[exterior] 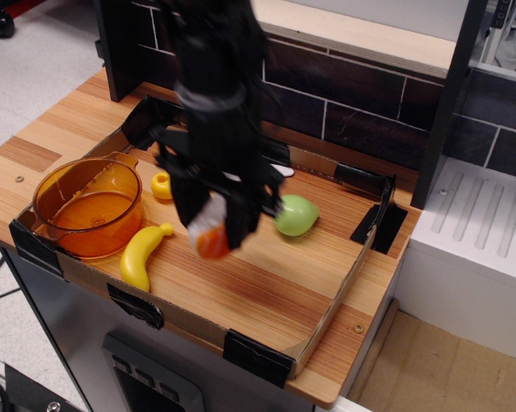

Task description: Take sushi out of pot

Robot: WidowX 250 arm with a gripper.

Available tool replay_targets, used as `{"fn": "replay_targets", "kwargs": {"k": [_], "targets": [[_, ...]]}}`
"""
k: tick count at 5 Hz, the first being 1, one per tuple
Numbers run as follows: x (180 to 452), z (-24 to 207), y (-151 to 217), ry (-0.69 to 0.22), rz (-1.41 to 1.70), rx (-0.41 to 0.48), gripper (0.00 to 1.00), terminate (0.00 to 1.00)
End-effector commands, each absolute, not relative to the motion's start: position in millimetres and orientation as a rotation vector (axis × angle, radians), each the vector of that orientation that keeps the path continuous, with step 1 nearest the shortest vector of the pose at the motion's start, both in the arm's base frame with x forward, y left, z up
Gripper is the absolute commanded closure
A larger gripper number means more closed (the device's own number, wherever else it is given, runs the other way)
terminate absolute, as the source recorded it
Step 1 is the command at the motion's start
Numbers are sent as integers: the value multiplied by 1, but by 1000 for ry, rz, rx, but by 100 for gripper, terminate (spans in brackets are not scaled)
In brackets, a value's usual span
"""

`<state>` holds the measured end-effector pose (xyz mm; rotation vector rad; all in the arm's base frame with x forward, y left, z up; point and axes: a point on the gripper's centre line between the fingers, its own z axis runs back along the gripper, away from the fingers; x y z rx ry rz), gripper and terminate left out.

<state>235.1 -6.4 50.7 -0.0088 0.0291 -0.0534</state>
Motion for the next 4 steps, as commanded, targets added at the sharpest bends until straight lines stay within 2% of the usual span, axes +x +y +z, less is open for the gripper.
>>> {"fn": "replay_targets", "kwargs": {"k": [1, 2, 3, 4], "targets": [[245, 20, -20, -13, -9, 21, 100, 0], [245, 17, -20, -36, -8, 31, 100, 0], [248, 28, -13, -43, 45, -7, 0, 0], [251, 53, -6, -64, 49, -43, 0, 0]]}}
